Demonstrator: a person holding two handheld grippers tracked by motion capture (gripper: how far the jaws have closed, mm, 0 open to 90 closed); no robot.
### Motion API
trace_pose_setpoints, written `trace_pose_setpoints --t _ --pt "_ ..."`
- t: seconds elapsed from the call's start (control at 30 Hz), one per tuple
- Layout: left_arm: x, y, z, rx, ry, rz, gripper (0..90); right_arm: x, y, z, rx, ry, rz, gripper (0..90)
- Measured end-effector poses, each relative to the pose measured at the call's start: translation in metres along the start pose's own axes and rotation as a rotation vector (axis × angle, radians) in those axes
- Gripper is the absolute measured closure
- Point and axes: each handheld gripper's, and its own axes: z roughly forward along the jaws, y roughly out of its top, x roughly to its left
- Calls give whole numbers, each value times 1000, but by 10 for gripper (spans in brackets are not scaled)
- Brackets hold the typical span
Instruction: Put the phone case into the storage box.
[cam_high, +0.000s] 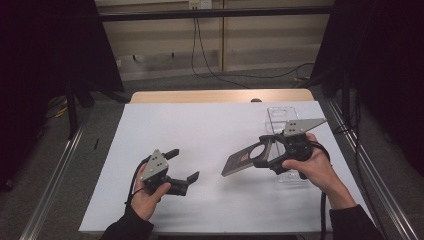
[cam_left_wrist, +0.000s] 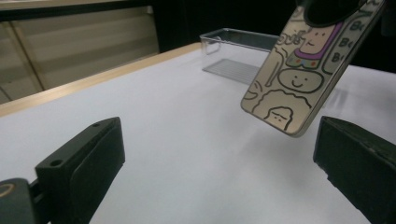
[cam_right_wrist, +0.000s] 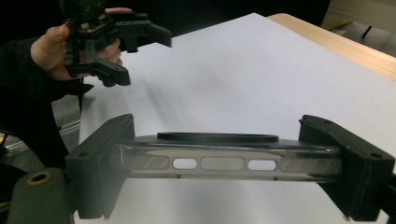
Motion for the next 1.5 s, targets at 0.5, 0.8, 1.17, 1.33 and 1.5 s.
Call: trace_pose_setpoints --t 0.5,0.8,1.17,1.33,1.5 --pt "21 -23 -49 -28 152 -50 17 -7 5 -13 -50 -80 29 118" --pt "24 -36 -71 -65 238 -62 25 -12 8 -25 -80 -137 46 118" --pt "21 -45 -82 -70 302 -64 14 -24 18 -45 -96 -209 65 118" --pt "22 -43 -79 -73 286 -67 18 -30 25 -53 -96 -241 64 118" --pt "22 -43 -81 -90 299 -77 20 -37 30 -62 -108 -282 86 118"
